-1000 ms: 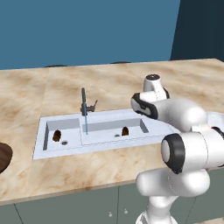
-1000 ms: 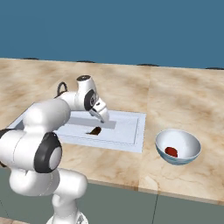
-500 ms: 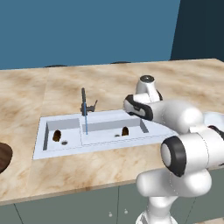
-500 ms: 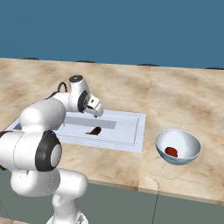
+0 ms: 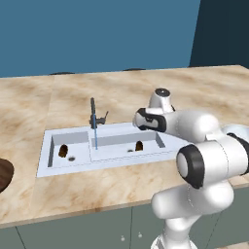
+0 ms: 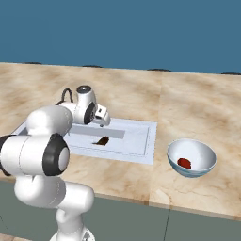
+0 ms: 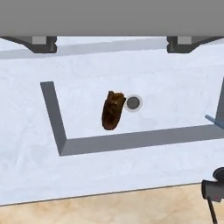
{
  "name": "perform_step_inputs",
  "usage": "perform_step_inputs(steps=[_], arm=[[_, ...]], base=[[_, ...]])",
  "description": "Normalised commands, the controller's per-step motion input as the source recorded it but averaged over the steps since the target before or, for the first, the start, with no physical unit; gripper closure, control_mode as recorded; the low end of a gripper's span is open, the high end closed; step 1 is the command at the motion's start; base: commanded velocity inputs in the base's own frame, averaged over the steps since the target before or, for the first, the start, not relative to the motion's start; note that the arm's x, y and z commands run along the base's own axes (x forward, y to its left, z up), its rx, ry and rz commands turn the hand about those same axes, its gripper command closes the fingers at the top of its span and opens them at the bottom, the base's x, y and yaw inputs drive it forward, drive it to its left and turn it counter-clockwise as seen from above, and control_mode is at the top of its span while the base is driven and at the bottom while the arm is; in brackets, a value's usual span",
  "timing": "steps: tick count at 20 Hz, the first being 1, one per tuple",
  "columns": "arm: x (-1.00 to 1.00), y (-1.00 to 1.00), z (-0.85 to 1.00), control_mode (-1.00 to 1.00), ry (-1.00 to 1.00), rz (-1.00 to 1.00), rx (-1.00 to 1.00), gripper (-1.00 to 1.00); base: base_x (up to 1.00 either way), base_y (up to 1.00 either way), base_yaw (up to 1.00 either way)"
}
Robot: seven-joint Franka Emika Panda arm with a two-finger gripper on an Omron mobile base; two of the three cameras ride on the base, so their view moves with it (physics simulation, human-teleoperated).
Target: Pick the sweet potatos from the sink and place them in one bowl. Place the bell pepper in the other bowl. Then turn off the sink faucet.
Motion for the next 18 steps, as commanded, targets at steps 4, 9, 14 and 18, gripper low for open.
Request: perform_step_inputs(steps=[4,9,14,18], arm=[[0.12,0.15,-0.13,-1.0,0.0,0.01,0.0,-1.0],[0.12,0.06,-0.26,-1.0,0.01,0.0,0.0,-1.0],[0.2,0.05,-0.32,-1.0,0.01,0.0,0.0,-1.0],[0.26,0.04,-0.33,-1.0,0.03,0.0,0.0,-1.0]], base=[[0.0,0.0,0.0],[0.0,0.0,0.0],[0.0,0.0,0.0],[0.0,0.0,0.0]])
